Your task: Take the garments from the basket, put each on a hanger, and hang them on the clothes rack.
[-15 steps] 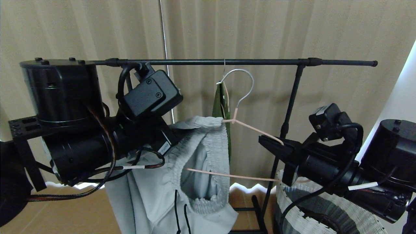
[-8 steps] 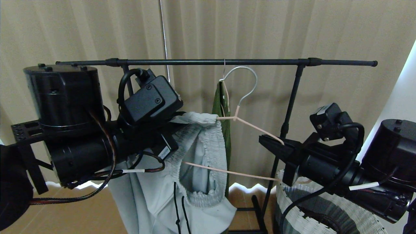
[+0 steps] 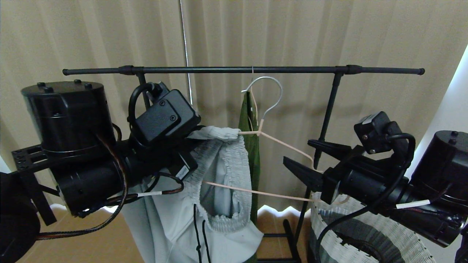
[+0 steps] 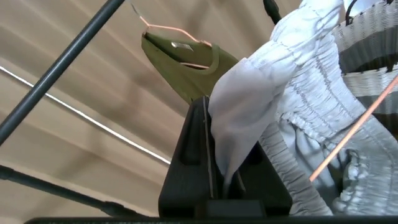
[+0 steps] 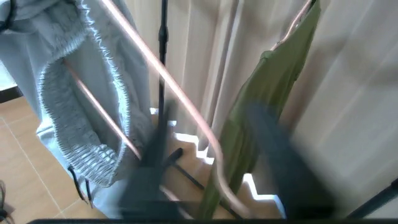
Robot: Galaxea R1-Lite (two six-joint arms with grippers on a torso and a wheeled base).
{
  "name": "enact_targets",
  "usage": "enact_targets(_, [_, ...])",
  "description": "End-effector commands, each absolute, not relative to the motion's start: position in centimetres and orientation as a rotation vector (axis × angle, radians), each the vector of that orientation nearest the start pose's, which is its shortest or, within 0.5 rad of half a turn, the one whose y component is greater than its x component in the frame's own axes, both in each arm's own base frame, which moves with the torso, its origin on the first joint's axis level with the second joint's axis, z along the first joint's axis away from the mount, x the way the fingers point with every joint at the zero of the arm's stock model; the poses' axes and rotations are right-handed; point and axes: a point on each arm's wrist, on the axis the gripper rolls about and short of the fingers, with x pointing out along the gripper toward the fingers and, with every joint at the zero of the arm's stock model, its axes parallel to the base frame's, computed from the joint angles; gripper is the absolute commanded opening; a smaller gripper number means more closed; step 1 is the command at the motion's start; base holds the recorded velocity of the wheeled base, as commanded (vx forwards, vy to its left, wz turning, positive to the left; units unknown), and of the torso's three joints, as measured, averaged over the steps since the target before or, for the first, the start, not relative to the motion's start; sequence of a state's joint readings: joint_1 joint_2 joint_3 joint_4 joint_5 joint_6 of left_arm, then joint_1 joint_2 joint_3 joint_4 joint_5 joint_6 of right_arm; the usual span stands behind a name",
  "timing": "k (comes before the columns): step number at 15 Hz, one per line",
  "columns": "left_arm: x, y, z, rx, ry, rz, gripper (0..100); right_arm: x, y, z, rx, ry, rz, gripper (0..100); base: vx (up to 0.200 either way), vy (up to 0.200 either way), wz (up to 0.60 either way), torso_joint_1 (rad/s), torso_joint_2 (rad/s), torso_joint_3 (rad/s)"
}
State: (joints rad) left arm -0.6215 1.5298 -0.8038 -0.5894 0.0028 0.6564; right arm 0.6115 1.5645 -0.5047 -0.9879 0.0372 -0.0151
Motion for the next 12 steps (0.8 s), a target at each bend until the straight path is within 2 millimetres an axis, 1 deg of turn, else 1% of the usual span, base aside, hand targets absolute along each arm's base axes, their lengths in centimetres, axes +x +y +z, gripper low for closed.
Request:
enact_targets(1, [22.2, -15.2, 22.4, 0.681, -0.053, -0.602, 0, 20.9, 13.6, 18.0, -0.035, 0.051, 0.609, 100, 0.0, 0.0, 0.0, 0.0, 0.0, 0.0])
enact_targets(5, [22.6, -13.7, 21.3, 0.689, 0.045, -0.429, 0, 21.6, 12.1, 18.1, -0.076, 0.03, 0.543, 100, 0.0, 0.0, 0.0, 0.0, 0.0, 0.0])
enact_targets(8, [22.7, -12.9, 20.9, 0.569, 0.116, -0.307, 0, 21.2, 11.6, 17.8, -0.081, 0.039, 0.532, 100, 0.0, 0.0, 0.0, 0.0, 0.0, 0.0])
enact_targets(12, [22.6, -12.0, 21.0, 0.421, 0.17, -0.272, 0, 20.5, 11.3, 17.2, -0.084, 0.06, 0.539, 100, 0.0, 0.0, 0.0, 0.0, 0.0, 0.0])
